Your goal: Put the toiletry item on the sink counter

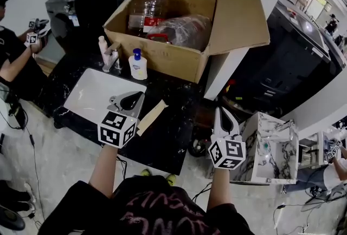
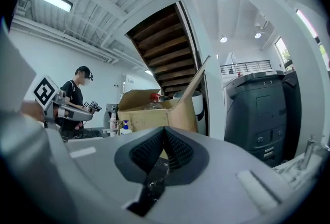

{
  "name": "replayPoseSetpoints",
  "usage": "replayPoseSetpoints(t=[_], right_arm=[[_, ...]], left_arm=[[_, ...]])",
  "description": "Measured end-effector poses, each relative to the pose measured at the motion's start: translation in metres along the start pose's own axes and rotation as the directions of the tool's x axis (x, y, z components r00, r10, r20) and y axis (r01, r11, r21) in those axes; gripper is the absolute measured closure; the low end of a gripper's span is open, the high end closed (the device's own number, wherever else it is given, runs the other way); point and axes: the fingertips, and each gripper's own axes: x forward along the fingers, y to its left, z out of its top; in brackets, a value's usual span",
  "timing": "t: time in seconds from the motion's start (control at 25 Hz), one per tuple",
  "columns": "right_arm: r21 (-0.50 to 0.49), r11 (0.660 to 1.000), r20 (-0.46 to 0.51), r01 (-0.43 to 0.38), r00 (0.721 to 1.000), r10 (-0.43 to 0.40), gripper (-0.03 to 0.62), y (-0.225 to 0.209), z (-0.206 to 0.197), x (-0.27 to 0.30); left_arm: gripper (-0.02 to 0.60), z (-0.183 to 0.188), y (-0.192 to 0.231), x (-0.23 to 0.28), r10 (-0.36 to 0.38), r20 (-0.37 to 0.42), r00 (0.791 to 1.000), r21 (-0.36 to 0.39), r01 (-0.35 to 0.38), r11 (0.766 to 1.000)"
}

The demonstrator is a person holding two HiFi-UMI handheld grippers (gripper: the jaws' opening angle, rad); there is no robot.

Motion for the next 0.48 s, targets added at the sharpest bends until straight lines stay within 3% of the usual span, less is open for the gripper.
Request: replayPoseSetpoints(t=[0.48], right_arm=[[-0.004, 1.0, 0.007, 0.0, 1.0, 0.0, 0.582, -0.004, 0.006, -0.005]], left_arm=[[0.583, 0.042, 0.003, -0.02, 0.02, 0.109, 0.994, 0.011, -0.021, 1.0]])
